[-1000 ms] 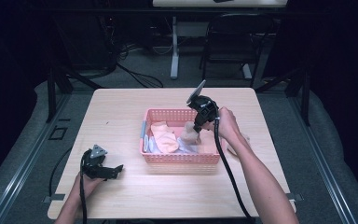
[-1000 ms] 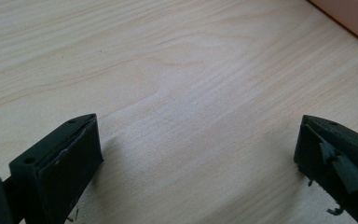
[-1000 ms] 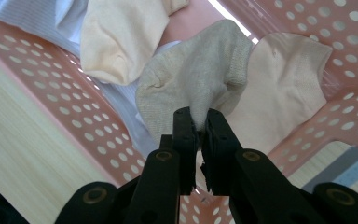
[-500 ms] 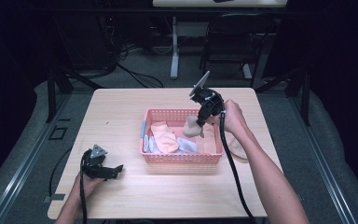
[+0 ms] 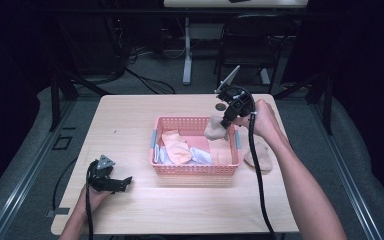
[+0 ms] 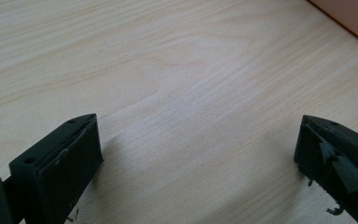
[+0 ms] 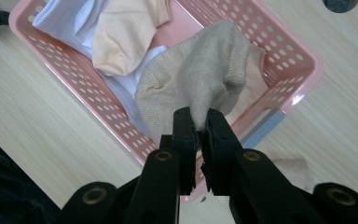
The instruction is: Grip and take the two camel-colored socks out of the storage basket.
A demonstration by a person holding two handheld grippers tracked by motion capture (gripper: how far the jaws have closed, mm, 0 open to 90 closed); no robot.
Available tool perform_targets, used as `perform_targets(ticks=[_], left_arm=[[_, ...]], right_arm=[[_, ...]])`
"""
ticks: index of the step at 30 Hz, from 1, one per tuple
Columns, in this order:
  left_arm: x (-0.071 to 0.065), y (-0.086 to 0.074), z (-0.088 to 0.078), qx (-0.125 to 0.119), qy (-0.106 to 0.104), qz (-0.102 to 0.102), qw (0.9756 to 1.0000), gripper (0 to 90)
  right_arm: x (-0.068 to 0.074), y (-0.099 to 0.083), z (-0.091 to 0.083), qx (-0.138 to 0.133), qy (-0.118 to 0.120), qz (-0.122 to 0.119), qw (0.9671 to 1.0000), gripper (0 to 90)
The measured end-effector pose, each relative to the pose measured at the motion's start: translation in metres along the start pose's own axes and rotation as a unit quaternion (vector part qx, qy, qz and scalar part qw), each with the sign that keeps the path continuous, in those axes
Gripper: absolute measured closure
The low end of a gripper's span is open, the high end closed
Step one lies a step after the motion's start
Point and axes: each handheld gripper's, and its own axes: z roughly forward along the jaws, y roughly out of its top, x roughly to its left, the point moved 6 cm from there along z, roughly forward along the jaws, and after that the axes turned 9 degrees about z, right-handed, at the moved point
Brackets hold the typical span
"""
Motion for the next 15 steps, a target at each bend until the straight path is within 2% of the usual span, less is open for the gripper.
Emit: perform_targets(ticks=[15], left_arm=[[0.0,0.0,0.0,0.0,0.0,0.0,1.0,0.4]], right_arm=[[-0.03,-0.018,-0.039,-0.017,-0.029,0.021,0.9992,84.3]])
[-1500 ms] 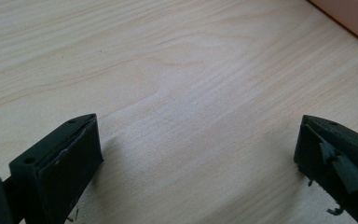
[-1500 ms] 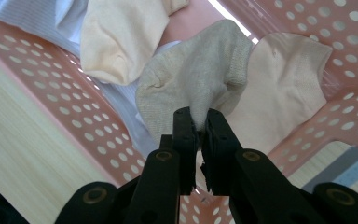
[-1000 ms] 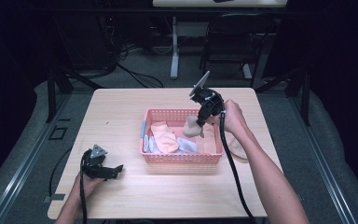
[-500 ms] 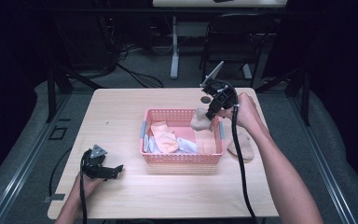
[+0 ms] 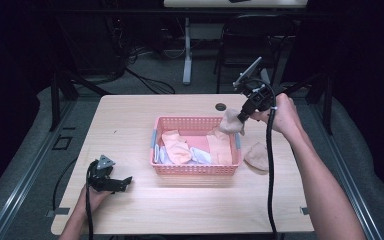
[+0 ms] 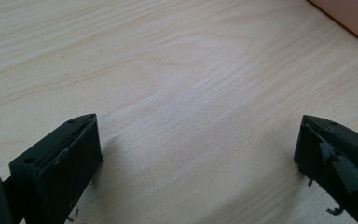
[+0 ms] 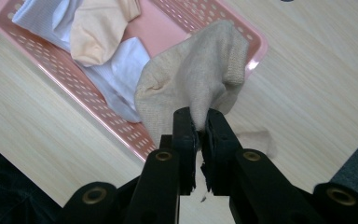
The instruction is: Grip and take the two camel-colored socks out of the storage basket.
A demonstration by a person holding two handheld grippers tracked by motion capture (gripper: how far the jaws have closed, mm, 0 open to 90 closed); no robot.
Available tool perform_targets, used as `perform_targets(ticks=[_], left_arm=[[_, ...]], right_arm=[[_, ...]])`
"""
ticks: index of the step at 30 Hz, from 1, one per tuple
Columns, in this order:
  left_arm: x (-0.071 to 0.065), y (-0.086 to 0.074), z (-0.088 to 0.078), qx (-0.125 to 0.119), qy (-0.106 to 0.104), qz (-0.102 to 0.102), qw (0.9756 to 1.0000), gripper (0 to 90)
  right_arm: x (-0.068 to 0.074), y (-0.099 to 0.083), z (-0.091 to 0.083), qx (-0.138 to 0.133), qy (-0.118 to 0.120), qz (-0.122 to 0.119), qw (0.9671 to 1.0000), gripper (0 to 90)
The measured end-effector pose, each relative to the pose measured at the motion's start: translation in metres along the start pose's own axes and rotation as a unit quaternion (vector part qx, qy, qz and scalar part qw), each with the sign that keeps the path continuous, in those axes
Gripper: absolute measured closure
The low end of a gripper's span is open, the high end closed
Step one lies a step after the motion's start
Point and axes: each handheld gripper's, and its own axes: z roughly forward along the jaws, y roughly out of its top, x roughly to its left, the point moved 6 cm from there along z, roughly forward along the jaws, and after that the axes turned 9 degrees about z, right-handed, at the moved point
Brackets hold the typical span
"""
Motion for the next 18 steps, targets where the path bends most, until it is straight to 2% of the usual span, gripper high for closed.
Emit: perform_targets(ticks=[11,18], left_arm=[[0.0,0.0,0.0,0.0,0.0,-0.001,1.0,0.4],[0.0,0.0,0.0,0.0,0.001,-0.001,1.0,0.4]], right_arm=[[-0.025,-0.019,-0.011,0.003,-0.023,0.023,0.9995,84.2],[-0.048,-0.034,-0.002,0.016,-0.036,0.046,0.9981,84.2]])
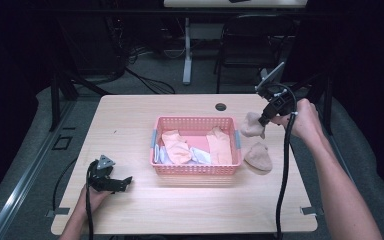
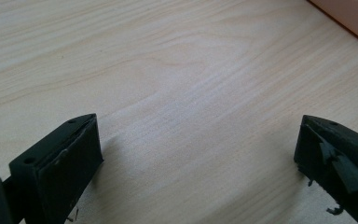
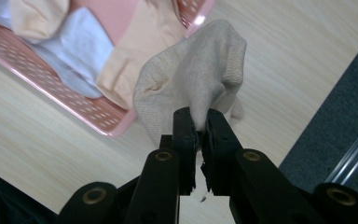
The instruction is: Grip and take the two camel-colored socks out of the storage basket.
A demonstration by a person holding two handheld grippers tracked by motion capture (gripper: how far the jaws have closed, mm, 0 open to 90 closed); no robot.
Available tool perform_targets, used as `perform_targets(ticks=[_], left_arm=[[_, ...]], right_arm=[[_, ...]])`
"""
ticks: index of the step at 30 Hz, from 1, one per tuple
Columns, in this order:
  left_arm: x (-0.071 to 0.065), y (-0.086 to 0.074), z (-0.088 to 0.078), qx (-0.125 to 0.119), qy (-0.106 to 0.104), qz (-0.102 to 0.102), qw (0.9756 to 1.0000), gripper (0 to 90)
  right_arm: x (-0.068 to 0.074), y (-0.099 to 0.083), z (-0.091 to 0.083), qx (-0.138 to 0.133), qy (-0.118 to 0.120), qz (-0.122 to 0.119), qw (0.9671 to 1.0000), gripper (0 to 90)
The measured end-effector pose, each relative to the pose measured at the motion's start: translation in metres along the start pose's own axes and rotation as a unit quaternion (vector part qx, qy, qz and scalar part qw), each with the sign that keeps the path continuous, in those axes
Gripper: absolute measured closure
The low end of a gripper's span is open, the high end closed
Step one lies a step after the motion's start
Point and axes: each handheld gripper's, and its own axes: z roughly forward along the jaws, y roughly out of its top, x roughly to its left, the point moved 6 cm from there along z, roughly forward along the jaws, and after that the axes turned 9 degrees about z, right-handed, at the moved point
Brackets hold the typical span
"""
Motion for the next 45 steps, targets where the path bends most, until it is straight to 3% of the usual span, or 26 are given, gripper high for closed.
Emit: perform_targets(ticks=[10,13,26,33,35,39,41,45], left_arm=[[-0.001,-0.001,-0.001,0.002,0.0,-0.002,1.0,0.5],[-0.002,-0.002,-0.002,0.002,-0.003,0.0,1.0,0.4],[-0.002,-0.002,-0.002,0.002,-0.005,0.002,1.0,0.4],[-0.002,-0.002,-0.002,0.002,-0.005,0.002,1.0,0.5],[-0.002,-0.002,-0.002,0.002,-0.005,0.002,1.0,0.4],[-0.002,-0.002,-0.002,0.002,-0.005,0.002,1.0,0.5],[-0.002,-0.002,-0.002,0.002,-0.005,0.002,1.0,0.5],[-0.002,-0.002,-0.002,0.002,-0.004,0.002,1.0,0.4]], right_arm=[[-0.029,-0.024,0.043,0.025,-0.014,0.037,0.9989,84.2],[-0.033,-0.031,0.055,0.039,-0.017,0.033,0.9986,84.2],[-0.043,-0.056,0.114,0.056,0.015,0.071,0.9958,82.0],[-0.052,-0.065,0.132,0.066,0.032,0.086,0.9936,79.3],[-0.055,-0.068,0.135,0.064,0.04,0.094,0.9927,74.3],[-0.059,-0.071,0.13,0.048,0.031,0.102,0.9931,56.6],[-0.059,-0.073,0.126,0.05,0.035,0.1,0.9931,49.8],[-0.058,-0.077,0.115,0.039,0.036,0.089,0.9946,26.8]])
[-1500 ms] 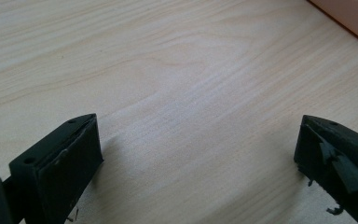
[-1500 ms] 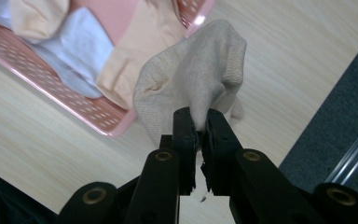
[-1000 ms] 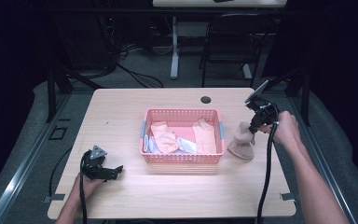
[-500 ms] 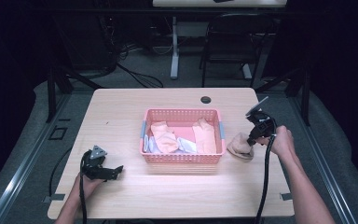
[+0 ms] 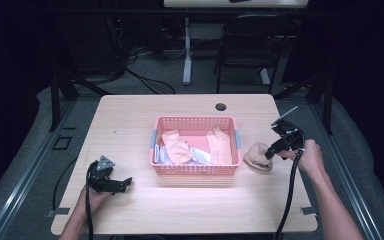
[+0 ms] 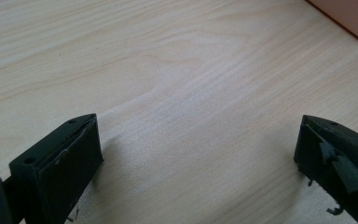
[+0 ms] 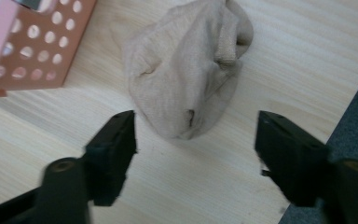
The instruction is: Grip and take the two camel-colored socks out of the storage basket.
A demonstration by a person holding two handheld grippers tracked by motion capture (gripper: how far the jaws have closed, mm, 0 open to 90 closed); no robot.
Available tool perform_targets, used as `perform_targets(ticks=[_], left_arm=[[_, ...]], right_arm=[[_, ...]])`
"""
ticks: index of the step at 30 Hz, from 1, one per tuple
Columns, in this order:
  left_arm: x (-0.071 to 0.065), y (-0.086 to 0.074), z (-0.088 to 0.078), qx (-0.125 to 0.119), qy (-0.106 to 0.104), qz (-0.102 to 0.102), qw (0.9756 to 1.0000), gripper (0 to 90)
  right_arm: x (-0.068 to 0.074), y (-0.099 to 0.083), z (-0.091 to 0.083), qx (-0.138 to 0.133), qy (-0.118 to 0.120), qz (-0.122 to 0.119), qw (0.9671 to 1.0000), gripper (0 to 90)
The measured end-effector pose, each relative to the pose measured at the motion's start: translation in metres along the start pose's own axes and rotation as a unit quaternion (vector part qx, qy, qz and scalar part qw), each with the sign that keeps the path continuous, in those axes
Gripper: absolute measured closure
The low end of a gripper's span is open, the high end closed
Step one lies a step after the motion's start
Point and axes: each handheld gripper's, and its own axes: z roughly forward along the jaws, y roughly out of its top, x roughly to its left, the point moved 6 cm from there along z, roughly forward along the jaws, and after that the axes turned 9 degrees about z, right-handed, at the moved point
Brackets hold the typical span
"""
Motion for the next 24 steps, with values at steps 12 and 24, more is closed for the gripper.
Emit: perform_targets(ticks=[12,24], left_arm=[[0.0,0.0,0.0,0.0,0.001,0.0,1.0,0.5],[0.0,0.0,0.0,0.0,0.003,-0.001,1.0,0.6]], right_arm=[[0.02,-0.031,-0.027,-0.065,0.005,-0.026,0.9975,2.7],[0.038,-0.082,0.001,-0.092,0.008,-0.052,0.9944,1.6]])
